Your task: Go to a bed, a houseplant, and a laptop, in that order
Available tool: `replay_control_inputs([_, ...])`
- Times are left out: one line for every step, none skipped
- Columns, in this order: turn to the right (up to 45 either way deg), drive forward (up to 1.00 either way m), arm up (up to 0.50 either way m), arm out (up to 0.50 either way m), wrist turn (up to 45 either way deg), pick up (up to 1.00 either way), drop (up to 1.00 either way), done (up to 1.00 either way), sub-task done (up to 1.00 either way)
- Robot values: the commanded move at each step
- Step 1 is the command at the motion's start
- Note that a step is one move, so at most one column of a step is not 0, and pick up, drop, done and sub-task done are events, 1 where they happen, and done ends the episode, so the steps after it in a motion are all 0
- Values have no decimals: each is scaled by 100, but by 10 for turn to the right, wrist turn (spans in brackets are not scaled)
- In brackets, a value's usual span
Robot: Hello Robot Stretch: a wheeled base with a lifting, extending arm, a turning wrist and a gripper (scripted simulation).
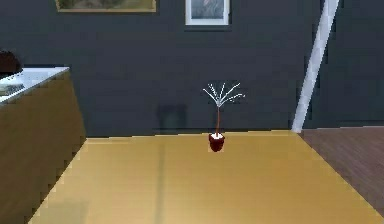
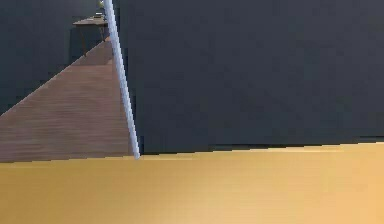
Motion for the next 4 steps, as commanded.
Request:
replay_control_inputs([-120,0,0,0,0,0,0,0,0])
replay_control_inputs([0,100,0,0,0,0,0,0,0])
replay_control_inputs([-90,0,0,0,0,0,0,0,0])
replay_control_inputs([0,15,0,0,0,0,0,0,0])
